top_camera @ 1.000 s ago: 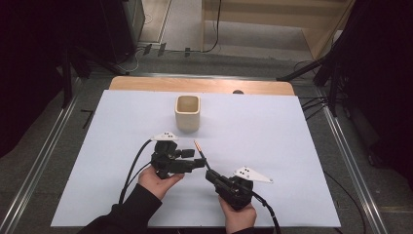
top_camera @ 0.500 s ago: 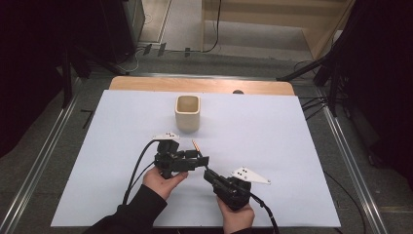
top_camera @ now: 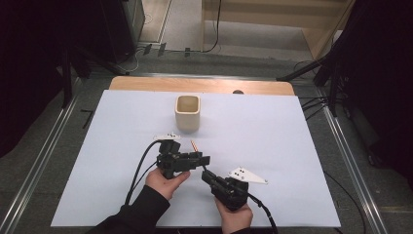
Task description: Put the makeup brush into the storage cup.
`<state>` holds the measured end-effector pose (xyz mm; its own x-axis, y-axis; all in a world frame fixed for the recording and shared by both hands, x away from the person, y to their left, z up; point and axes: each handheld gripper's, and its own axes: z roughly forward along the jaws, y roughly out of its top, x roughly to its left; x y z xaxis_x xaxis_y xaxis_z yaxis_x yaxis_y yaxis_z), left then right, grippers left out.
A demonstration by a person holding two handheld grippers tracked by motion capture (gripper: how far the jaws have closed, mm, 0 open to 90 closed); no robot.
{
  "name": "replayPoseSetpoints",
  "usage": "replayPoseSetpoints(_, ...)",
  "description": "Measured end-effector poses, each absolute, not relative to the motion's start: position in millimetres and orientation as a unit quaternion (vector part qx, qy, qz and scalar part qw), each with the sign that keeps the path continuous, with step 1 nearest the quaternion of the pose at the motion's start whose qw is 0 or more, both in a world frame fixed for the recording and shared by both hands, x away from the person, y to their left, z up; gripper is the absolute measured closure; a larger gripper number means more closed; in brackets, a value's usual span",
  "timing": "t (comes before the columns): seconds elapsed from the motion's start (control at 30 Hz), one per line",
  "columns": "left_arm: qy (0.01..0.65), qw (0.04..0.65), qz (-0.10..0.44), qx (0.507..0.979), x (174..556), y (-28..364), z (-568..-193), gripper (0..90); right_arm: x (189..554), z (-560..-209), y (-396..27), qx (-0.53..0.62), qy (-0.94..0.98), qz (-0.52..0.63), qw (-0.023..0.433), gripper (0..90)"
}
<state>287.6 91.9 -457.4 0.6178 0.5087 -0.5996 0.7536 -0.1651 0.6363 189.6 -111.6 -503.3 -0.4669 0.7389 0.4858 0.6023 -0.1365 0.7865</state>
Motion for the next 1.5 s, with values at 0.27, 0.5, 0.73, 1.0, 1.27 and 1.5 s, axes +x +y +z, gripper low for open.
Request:
replayPoseSetpoints(0.27, 0.425, 0.5, -0.14, 0.741, 289.9, 97.4, -458.8, 70.7, 190.1, -504.4, -108.7, 0.508, 0.661, 0.549, 0.06, 84.9)
replayPoseSetpoints(0.5, 0.426, 0.5, -0.15, 0.739, 290.3, 97.5, -459.1, 76.4, 189.7, -504.8, -106.5, 0.506, 0.666, 0.545, 0.059, 84.9)
replayPoseSetpoints(0.73, 0.426, 0.502, -0.164, 0.735, 290.5, 98.1, -459.3, 79.6, 189.5, -505.6, -104.2, 0.507, 0.669, 0.541, 0.057, 84.8)
replayPoseSetpoints(1.0, 0.435, 0.507, -0.202, 0.716, 293.1, 100.1, -461.0, 83.6, 189.2, -505.7, -102.2, 0.504, 0.674, 0.538, 0.057, 84.1)
replayPoseSetpoints(1.27, 0.432, 0.507, -0.199, 0.719, 295.6, 104.2, -456.7, 83.6, 188.6, -498.6, -99.6, 0.492, 0.685, 0.532, 0.079, 61.0)
replayPoseSetpoints(1.5, 0.428, 0.5, -0.189, 0.729, 300.1, 110.9, -452.5, 83.5, 195.5, -494.7, -101.4, 0.476, 0.701, 0.529, 0.051, 40.1)
